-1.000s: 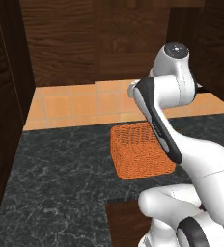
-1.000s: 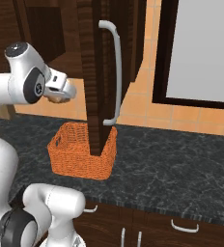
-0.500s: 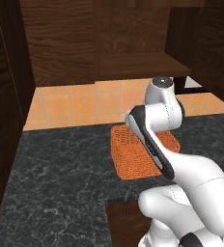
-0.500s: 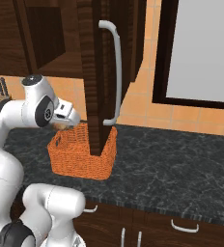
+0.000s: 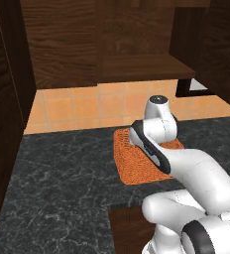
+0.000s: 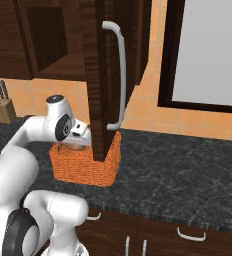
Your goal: Open the cabinet, pick up the bread from the cabinet and place it in the basket. Then move the basket to the dining counter.
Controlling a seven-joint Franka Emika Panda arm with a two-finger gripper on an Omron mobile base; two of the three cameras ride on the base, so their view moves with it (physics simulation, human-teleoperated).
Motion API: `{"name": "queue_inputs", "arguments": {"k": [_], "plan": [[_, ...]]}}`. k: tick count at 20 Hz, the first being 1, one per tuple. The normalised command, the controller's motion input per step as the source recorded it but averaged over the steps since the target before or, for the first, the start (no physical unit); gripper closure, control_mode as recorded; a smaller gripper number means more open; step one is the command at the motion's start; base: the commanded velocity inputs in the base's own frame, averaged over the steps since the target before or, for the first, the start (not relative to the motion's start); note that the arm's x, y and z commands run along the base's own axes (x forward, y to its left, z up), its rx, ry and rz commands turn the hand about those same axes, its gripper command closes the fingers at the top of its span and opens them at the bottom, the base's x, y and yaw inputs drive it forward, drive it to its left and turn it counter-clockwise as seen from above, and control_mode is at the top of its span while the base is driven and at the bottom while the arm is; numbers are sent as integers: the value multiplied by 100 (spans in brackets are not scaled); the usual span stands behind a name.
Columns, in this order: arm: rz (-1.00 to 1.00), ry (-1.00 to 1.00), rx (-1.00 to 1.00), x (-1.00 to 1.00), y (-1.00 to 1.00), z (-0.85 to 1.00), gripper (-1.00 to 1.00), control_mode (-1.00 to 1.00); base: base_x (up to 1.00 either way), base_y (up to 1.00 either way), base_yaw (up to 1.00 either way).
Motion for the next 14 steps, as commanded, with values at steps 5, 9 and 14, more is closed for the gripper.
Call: {"name": "queue_inputs", "arguments": {"k": [5,9,14], "plan": [[0,15,0,51,-14,-78,100,-100,0,0,0],[1,4,0,48,-3,-54,100,-100,0,0,0],[0,0,0,63,0,-31,100,-100,0,0,0]]}}
